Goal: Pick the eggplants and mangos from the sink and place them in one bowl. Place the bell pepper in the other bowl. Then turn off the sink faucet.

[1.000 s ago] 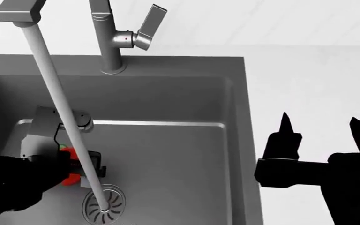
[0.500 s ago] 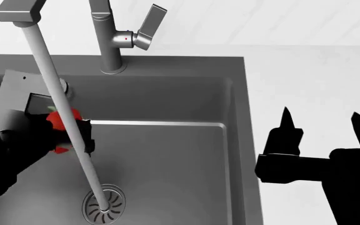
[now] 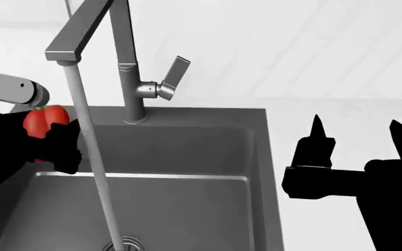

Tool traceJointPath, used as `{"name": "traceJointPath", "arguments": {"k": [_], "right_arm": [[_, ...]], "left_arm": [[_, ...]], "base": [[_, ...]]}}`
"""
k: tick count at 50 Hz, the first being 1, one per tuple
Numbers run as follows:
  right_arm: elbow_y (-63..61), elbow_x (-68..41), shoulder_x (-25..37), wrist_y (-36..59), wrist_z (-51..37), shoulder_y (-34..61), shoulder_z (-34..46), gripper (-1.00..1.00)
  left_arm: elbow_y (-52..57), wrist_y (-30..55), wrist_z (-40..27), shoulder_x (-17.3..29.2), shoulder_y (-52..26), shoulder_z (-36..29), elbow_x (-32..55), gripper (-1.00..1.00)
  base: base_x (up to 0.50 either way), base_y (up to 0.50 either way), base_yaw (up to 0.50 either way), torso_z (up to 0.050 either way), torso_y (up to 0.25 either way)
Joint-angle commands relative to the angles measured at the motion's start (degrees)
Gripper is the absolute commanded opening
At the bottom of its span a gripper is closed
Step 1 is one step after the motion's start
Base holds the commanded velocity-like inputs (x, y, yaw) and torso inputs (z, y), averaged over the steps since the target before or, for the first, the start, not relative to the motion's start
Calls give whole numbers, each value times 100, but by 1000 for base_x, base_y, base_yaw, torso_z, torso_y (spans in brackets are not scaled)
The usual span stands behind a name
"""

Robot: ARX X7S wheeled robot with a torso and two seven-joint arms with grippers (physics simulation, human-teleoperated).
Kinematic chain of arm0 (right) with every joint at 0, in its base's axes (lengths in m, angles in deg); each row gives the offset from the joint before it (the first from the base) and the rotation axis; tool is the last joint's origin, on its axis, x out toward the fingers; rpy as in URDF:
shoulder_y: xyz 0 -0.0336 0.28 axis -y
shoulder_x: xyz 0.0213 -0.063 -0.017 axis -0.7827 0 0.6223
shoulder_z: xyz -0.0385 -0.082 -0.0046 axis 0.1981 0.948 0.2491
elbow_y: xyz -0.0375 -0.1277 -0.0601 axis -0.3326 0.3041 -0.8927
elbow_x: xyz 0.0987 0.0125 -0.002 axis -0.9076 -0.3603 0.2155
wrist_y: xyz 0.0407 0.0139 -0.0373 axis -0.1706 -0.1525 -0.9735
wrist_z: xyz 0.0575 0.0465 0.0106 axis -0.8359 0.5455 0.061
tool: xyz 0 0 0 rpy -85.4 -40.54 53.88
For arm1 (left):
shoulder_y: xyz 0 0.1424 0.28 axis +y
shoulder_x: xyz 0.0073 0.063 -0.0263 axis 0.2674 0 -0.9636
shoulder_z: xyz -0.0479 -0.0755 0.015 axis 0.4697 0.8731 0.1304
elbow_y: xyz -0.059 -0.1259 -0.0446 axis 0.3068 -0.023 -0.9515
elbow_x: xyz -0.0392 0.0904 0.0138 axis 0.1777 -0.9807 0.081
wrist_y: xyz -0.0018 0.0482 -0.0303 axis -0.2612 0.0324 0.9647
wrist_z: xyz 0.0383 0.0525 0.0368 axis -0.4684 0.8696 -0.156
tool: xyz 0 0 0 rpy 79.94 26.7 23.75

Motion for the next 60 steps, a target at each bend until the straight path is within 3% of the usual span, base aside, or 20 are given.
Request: {"name": "traceJointPath", "arguments": {"k": [1, 10, 22, 41, 60], "right_arm": [[-47, 29, -8, 7, 18, 59, -1, 100], [-208, 538, -24, -176, 421, -57, 48, 100], [-296, 460, 96, -53, 311, 81, 113, 100], [-354, 384, 108, -102, 166, 39, 52, 100], [-388, 493, 105, -126, 239, 34, 139, 100]], "left_arm": [[233, -55, -72, 80, -19, 195, 166, -100], [585, -244, -180, 412, 202, 395, 216, -100], [1073, -315, -308, 870, 248, 680, 387, -100], [1283, -287, -461, 1013, 241, 808, 587, -100], [1416, -292, -535, 1097, 218, 894, 679, -100]], "base": [[0, 0, 0, 0, 0], [0, 0, 0, 0, 0], [0, 0, 0, 0, 0], [-336, 248, 0, 0, 0], [-265, 493, 0, 0, 0]]}}
